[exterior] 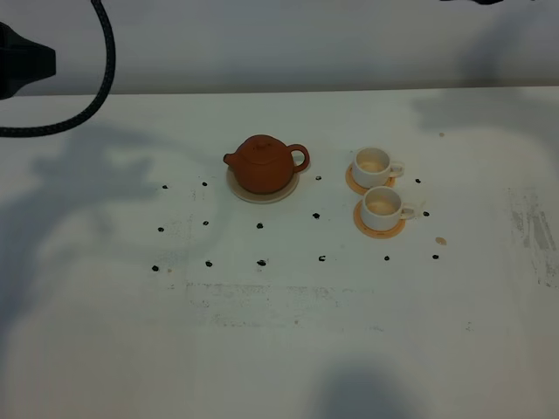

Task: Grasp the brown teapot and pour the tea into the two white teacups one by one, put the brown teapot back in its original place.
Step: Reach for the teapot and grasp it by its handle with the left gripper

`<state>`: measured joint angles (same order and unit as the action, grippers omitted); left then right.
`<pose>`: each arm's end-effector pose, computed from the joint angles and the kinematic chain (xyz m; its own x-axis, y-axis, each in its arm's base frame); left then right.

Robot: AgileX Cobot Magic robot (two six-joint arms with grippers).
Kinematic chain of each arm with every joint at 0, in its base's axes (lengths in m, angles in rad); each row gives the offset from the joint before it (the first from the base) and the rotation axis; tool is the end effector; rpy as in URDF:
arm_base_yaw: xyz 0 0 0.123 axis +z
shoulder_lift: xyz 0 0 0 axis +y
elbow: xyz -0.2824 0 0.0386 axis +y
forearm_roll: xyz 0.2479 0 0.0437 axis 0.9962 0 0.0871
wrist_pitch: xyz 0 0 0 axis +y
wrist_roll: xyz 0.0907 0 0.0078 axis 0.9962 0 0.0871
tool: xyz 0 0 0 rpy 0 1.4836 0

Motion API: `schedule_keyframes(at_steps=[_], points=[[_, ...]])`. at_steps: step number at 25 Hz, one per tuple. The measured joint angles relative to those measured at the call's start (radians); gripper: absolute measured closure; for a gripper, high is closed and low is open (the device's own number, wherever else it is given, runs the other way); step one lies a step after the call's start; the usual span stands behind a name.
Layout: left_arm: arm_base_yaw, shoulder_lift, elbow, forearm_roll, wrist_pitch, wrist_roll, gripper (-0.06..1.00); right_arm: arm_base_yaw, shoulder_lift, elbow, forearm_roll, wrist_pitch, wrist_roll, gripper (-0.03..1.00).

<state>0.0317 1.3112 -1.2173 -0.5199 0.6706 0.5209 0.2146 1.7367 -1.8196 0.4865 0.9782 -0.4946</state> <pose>0.2874 -0.0191 0.3764 -0.5473 0.0770 -0.8334 0.2785 0.9558 -0.0946 0.3730 0.1175 0.4020 -0.5541 -0.3150 -0.7706 -0.6005 0.7923 0.1079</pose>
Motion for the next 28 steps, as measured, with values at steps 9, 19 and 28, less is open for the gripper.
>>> schedule_keyframes(at_steps=[9, 19, 28], points=[[0.0, -0.03, 0.045, 0.127, 0.019, -0.114, 0.4, 0.0, -0.013, 0.0, -0.013, 0.055, 0.007, 0.47], [0.0, -0.098, 0.212, 0.148, -0.153, -0.119, 0.43, 0.0, -0.073, 0.026, -0.079, 0.074, 0.047, 0.47], [0.0, -0.09, 0.213, 0.098, -0.208, -0.12, 0.43, 0.0, -0.369, 0.252, -0.149, -0.01, 0.066, 0.47]])
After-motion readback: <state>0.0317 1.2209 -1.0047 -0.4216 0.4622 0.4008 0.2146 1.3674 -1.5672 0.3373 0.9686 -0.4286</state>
